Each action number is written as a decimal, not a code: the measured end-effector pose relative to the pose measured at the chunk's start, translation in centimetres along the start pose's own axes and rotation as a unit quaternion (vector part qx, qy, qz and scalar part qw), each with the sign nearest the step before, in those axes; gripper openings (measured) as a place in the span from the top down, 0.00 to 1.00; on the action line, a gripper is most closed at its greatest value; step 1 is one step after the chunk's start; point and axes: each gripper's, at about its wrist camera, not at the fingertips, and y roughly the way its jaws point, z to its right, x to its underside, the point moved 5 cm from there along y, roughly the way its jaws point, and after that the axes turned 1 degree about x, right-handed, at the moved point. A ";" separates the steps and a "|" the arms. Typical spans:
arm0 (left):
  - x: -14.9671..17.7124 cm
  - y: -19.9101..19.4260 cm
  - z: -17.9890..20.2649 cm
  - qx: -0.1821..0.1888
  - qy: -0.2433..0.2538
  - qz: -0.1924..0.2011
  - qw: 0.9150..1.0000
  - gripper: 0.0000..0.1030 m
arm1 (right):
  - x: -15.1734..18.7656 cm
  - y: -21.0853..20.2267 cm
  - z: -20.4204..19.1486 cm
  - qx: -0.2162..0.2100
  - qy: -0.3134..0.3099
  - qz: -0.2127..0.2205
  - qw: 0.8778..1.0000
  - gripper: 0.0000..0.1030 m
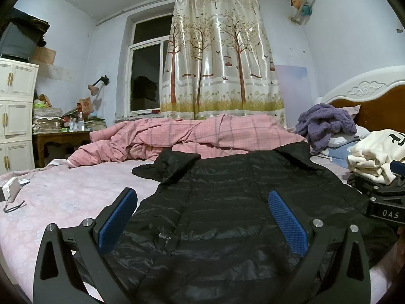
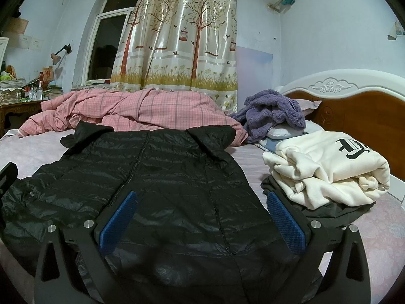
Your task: Fold large clothes
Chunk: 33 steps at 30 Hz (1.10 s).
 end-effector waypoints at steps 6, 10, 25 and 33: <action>-0.1 0.0 0.2 0.000 -0.001 0.000 1.000 0.00 | 0.0 0.1 0.0 0.001 -0.001 0.000 1.000 0.00; -0.1 0.1 0.4 0.005 0.005 0.002 1.000 0.00 | 0.0 0.1 -0.1 0.001 -0.001 0.000 1.000 0.00; 0.2 0.2 0.7 0.000 0.004 0.004 1.000 0.00 | -0.1 0.1 -0.3 0.001 -0.003 0.001 1.000 0.00; 0.2 -0.2 0.6 0.011 -0.007 0.016 1.000 0.00 | -0.2 -0.1 -0.4 0.000 -0.004 0.003 1.000 0.00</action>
